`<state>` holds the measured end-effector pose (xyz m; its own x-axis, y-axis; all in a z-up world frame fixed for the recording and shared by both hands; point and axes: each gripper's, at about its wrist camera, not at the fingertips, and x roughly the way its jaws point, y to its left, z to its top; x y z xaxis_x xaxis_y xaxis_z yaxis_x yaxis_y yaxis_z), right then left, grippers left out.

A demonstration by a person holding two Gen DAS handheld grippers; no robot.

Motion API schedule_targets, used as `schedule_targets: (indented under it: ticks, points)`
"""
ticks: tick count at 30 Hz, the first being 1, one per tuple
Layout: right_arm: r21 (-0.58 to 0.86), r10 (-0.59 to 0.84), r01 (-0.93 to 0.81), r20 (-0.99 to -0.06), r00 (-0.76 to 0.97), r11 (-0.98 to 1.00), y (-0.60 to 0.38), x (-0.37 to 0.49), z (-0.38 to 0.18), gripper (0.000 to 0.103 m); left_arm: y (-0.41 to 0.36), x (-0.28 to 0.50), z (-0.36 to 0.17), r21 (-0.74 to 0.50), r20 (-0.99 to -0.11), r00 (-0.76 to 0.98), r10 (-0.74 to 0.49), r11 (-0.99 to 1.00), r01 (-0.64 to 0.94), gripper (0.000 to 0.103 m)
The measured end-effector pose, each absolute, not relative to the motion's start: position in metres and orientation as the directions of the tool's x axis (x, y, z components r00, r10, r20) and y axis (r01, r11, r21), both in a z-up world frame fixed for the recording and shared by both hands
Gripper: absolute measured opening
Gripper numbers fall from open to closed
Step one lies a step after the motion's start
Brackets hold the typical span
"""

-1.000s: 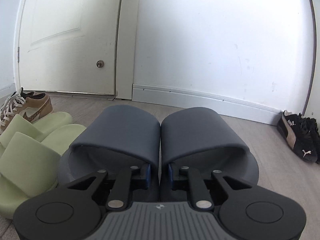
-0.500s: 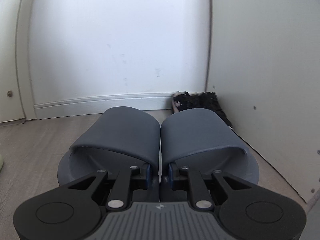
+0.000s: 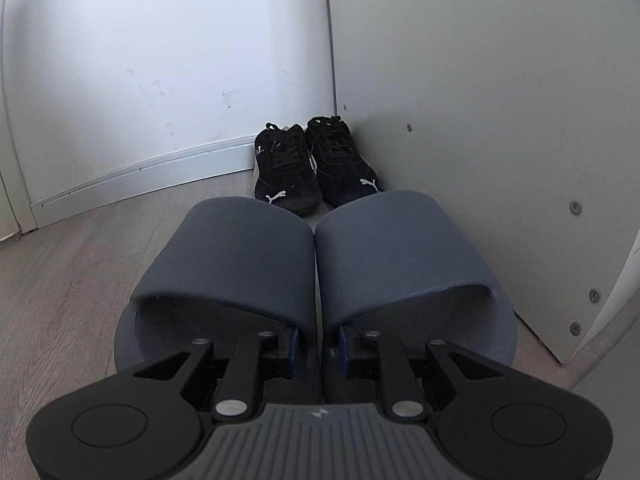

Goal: Organize scattered shoes
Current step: 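Carry the grey slide pair with the right tool toward the Puma sneakers, then lower the grey slides beside the Puma pair and open the right tool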

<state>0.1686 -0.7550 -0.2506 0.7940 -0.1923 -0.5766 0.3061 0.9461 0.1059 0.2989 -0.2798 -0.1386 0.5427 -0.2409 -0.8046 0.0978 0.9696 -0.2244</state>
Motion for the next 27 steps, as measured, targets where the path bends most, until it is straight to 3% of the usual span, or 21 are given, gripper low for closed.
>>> schedule_targets:
  ticks: [4, 10, 14, 18, 23, 27]
  points:
    - [0.16, -0.186, 0.333, -0.576, 0.796, 0.929, -0.786, 0.168, -0.257, 0.03, -0.298, 0.297, -0.141, -0.213, -0.813, 0.524, -0.255, 0.967, 0.139, 0.083]
    - [-0.001, -0.26, 0.314, -0.564, 0.784, 0.949, -0.778, 0.176, -0.26, 0.041, -0.307, 0.297, -0.146, -0.209, -0.823, 0.505, -0.26, 0.965, 0.155, 0.083]
    - [-0.065, -0.324, 0.352, -0.573, 0.753, 0.934, -0.773, 0.176, -0.26, 0.069, -0.304, 0.295, -0.143, -0.199, -0.818, 0.515, -0.254, 0.967, 0.161, 0.083]
    - [-0.09, -0.305, 0.326, -0.639, 0.706, 0.941, -0.768, 0.179, -0.248, 0.071, -0.296, 0.296, -0.142, -0.219, -0.814, 0.517, -0.263, 0.965, 0.145, 0.083]
    - [-0.221, -0.327, 0.241, -0.682, 0.655, 0.945, -0.759, 0.168, -0.234, 0.074, -0.287, 0.298, -0.145, -0.23, -0.816, 0.517, -0.258, 0.966, 0.119, 0.083]
    - [-0.233, -0.387, 0.317, -0.676, 0.627, 0.92, -0.756, 0.161, -0.232, 0.074, -0.279, 0.3, -0.15, -0.259, -0.823, 0.5, -0.269, 0.962, 0.092, 0.083]
